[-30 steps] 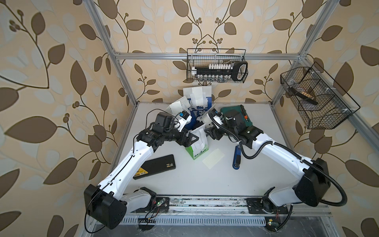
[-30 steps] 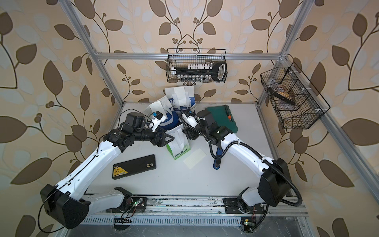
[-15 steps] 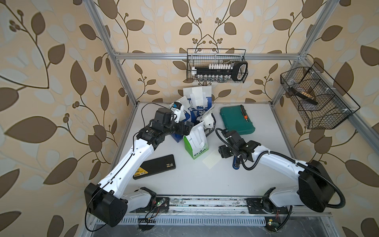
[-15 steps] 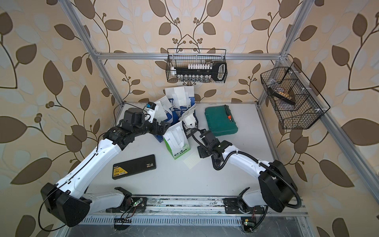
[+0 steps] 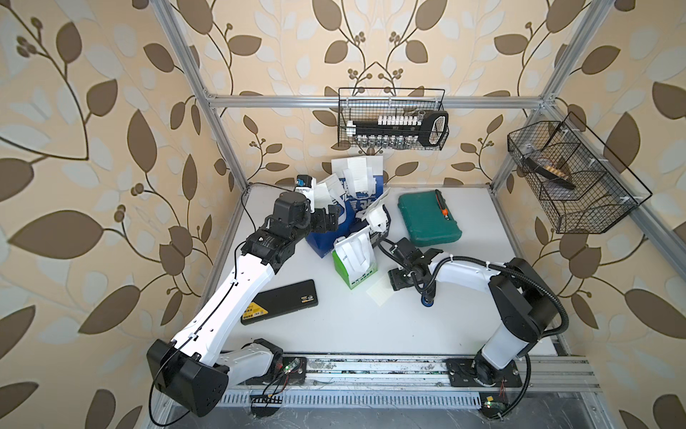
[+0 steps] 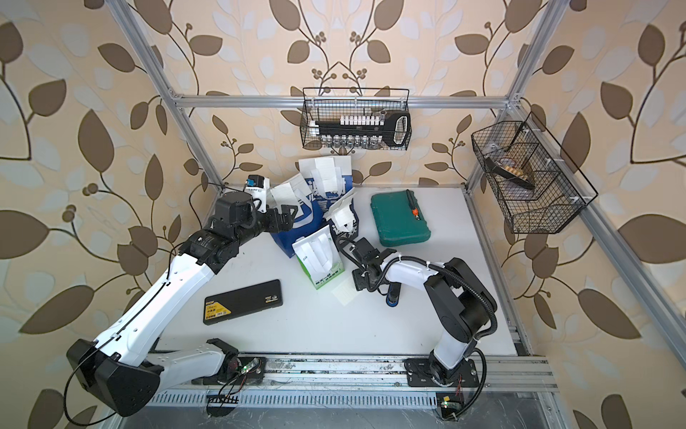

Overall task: Staple the receipts to the bags
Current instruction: Pick up the receipt from the center of the board.

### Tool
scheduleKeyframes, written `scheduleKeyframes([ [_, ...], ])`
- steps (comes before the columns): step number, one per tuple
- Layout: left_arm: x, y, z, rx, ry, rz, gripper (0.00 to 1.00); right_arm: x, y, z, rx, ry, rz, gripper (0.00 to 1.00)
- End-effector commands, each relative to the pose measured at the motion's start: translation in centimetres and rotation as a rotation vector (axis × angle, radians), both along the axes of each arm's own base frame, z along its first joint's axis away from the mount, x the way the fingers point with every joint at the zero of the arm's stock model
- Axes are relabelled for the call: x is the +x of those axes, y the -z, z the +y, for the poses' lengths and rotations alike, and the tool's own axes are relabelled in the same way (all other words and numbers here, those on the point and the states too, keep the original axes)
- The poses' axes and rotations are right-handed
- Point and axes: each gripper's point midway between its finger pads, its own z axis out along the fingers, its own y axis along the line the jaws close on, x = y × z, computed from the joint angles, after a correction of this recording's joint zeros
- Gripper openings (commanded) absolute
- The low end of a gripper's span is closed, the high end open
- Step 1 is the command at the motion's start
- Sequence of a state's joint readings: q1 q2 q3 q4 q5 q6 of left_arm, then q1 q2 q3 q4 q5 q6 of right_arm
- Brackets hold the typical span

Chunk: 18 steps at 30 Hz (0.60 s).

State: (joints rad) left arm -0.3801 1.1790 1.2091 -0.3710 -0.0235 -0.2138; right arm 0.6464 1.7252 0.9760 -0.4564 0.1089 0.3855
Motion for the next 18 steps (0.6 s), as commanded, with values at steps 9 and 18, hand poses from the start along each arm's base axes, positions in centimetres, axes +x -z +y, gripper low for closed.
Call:
scheduleKeyframes([
  [9, 0.2, -1.6, 0.6, -0.016, -0.047, -0.045, 0.99, -3.5, 2.7, 0.5, -0.145, -0.098, 0.159, 0.38],
  [18, -0.3, -2.5, -0.4, 0.000, 0.035, -0.061, 0.99, -1.7, -3.9, 2.7, 0.044, -0.186, -0.032, 0.00],
])
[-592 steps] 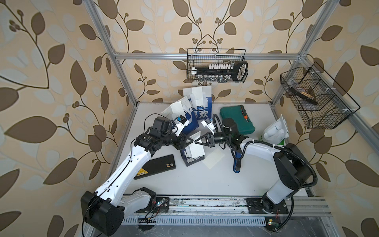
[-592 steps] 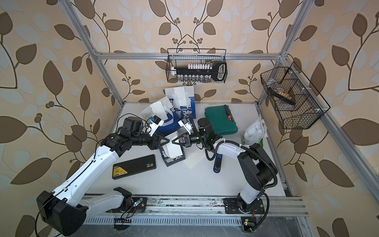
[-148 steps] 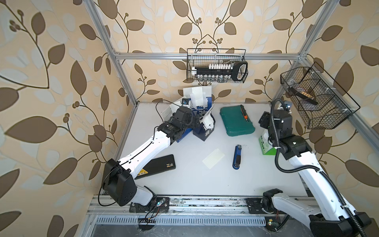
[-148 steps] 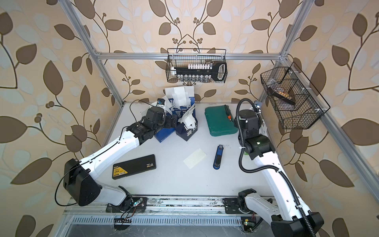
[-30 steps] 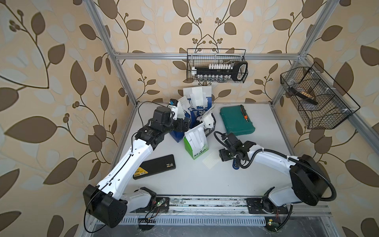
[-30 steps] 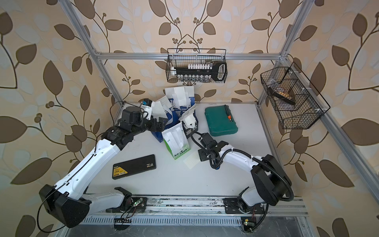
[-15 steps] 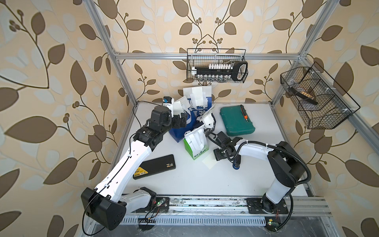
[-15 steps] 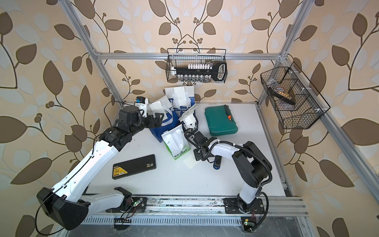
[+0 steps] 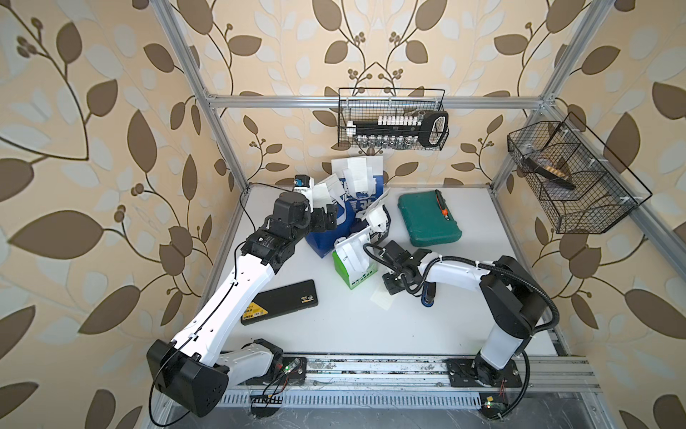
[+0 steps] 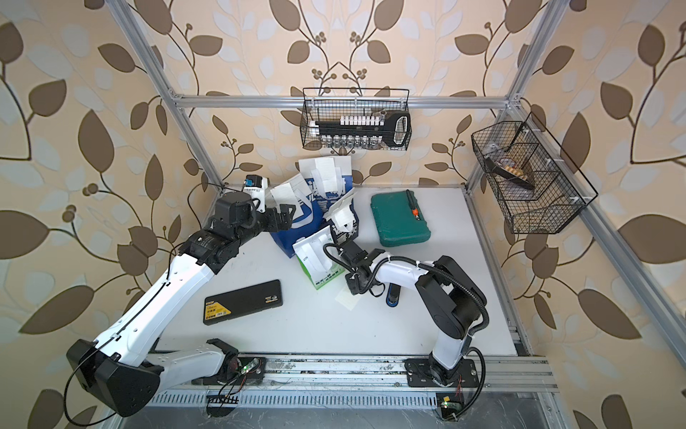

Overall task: Staple the receipts to the bags
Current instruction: Pick up the receipt from the center of the board.

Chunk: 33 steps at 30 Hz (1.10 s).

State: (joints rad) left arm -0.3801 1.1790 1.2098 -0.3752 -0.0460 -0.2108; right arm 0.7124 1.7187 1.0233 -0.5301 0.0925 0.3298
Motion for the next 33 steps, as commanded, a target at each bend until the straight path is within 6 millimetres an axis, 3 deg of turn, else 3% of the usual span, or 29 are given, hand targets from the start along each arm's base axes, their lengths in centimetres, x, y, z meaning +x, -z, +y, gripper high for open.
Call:
scheduleKeyframes([
  [1, -0.6, -2.9, -1.1, -0.009, 0.076, -0.064, 0.99, 0.4, -4.3, 0.3, 0.104, -0.072, -0.072, 0.00],
  [4, -1.3, -4.0, -2.4, -0.005, 0.176, -0.080, 0.99, 0.1, -8.9, 1.0, 0.268, -0.181, -0.111, 0.00],
  [8, -3.3, -5.5, -4.6, -0.015, 0.353, -0.094, 0.99, -3.0, -16.3, 3.1, 0.541, -0.423, -0.133, 0.00],
  [12, -6.7, -7.0, -7.2, -0.028, 0.601, -0.100, 0.99, -7.4, -23.0, 4.9, 0.731, -0.676, -0.101, 0.00],
  [16, -10.6, -7.2, -9.2, -0.063, 0.840, -0.047, 0.99, -8.2, -27.2, 5.8, 0.801, -0.774, -0.099, 0.00],
  [24, -13.0, -4.7, -12.1, -0.126, 1.002, 0.138, 0.91, -6.5, -31.5, 7.8, 0.909, -0.817, -0.214, 0.00],
  [30, -13.9, -3.6, -13.3, -0.137, 1.056, 0.202, 0.82, -4.7, -31.0, 8.3, 0.876, -0.781, -0.226, 0.00],
  [33, -14.2, -3.1, -13.6, -0.141, 1.071, 0.226, 0.67, -4.0, -30.7, 8.5, 0.866, -0.761, -0.225, 0.00],
])
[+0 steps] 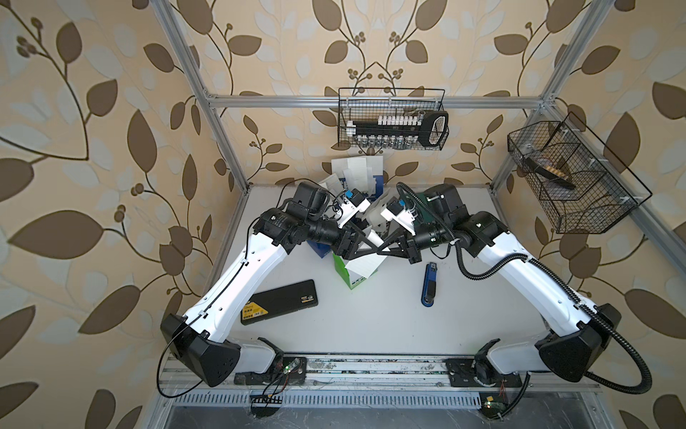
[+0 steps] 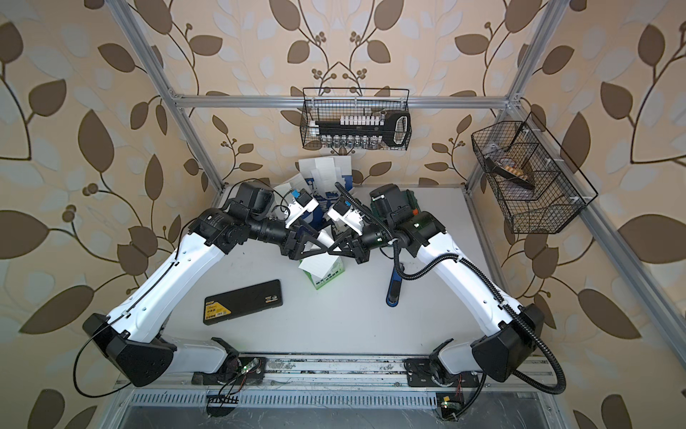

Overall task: Staple the receipts to the bags
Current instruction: Pick up the receipt from the center of the board.

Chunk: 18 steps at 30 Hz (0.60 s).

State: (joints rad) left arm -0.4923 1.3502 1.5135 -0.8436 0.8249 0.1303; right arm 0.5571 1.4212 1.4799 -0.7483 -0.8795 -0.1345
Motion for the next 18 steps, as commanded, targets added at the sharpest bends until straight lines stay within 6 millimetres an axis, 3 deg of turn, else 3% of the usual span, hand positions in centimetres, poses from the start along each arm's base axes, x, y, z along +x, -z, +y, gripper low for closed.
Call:
scheduleKeyframes([
  [1, -1.4, -1.4, -0.4, -0.034, 0.058, -0.009, 0.60, 0.9, -0.9, 0.4, 0.014, 0.016, -0.030, 0.00],
  [9, -0.4, -0.6, -0.4, -0.004, 0.024, -0.012, 0.07, 2.6, -0.6, 0.5, -0.014, 0.080, -0.062, 0.00],
  [10, 0.1, -0.5, -0.4, -0.001, 0.002, -0.023, 0.01, 2.9, -0.7, 0.5, -0.014, 0.096, -0.067, 0.04],
  [11, 0.7, -0.4, -0.4, 0.001, -0.023, -0.036, 0.00, 3.4, -0.8, 0.4, -0.017, 0.124, -0.076, 0.10],
  [13, 2.7, -0.8, -0.2, 0.001, -0.123, -0.086, 0.00, 4.8, -0.8, -0.2, -0.022, 0.210, -0.116, 0.36],
  [14, 3.5, -1.3, 0.0, -0.014, -0.173, -0.118, 0.00, 5.3, -0.8, -0.5, -0.009, 0.250, -0.134, 0.44],
  [18, 5.1, -4.5, 1.1, -0.132, -0.322, -0.262, 0.00, 7.1, -2.0, -2.6, 0.129, 0.366, -0.112, 0.57],
])
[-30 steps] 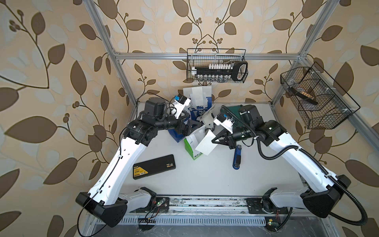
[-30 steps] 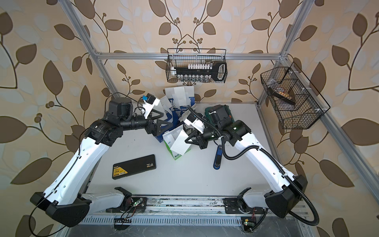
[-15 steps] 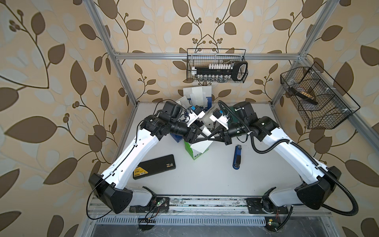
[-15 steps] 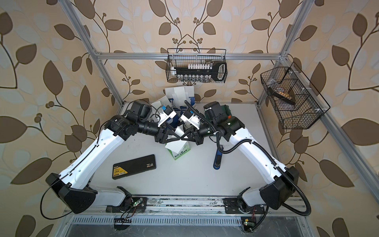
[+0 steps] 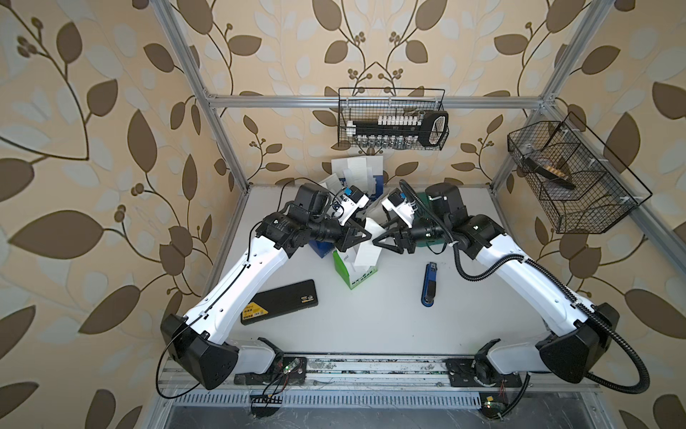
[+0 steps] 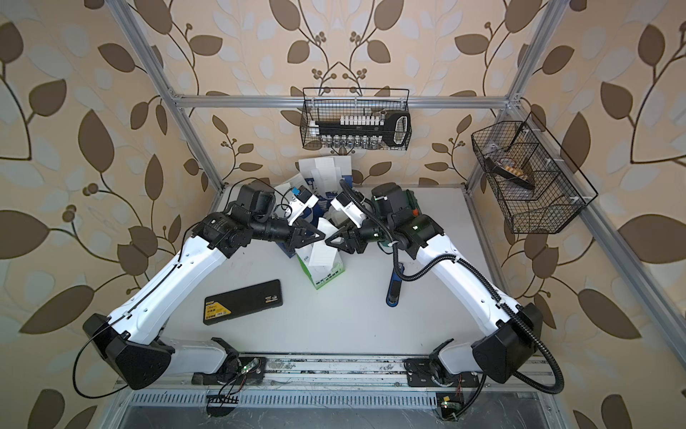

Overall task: Staple the receipts to the bags
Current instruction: Pick up the receipt from the center of the board.

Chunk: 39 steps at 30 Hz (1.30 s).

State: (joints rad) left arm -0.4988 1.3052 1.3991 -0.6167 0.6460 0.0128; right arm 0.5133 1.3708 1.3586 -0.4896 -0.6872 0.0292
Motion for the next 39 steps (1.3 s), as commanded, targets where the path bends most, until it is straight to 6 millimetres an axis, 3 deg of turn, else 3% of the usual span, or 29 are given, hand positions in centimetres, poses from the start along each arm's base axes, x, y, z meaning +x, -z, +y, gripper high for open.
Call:
scheduleKeyframes([
  [1, 1.4, -5.8, 0.9, -0.152, -0.141, -0.202, 0.00, 2.1, -3.0, -1.6, 0.155, 0.103, -0.038, 0.58],
  [4, 0.9, -7.1, 0.6, -0.219, -0.126, -0.199, 0.00, 2.0, -3.9, -2.2, 0.246, 0.090, -0.008, 0.59],
  [9, 0.3, -8.1, -0.1, -0.311, -0.088, -0.164, 0.00, 1.8, -4.7, -1.8, 0.318, 0.050, 0.009, 0.59],
  [13, 0.4, -8.6, -0.1, -0.350, -0.088, -0.160, 0.00, 0.9, -6.7, -1.1, 0.440, -0.028, 0.026, 0.56],
  [15, 0.5, -8.5, -0.2, -0.348, -0.086, -0.153, 0.00, 0.8, -7.3, -0.8, 0.489, -0.050, 0.051, 0.48],
  [18, 0.7, -8.2, -0.2, -0.344, -0.088, -0.136, 0.00, 0.6, -7.5, 0.0, 0.514, -0.079, 0.095, 0.26],
  [25, 0.5, -7.9, -0.4, -0.357, -0.078, -0.114, 0.00, -0.1, -7.1, 2.0, 0.490, -0.131, 0.111, 0.00],
  [28, -0.2, -7.9, -0.7, -0.346, -0.027, -0.104, 0.00, -0.2, -6.4, 2.0, 0.445, -0.132, 0.110, 0.00],
  [34, -1.5, -8.1, -1.7, -0.328, 0.100, -0.069, 0.25, -2.0, -4.3, 2.2, 0.341, -0.219, 0.163, 0.00],
  [39, -1.0, -7.8, -2.2, -0.328, 0.109, -0.051, 0.26, -2.7, -3.1, 2.8, 0.319, -0.231, 0.187, 0.00],
])
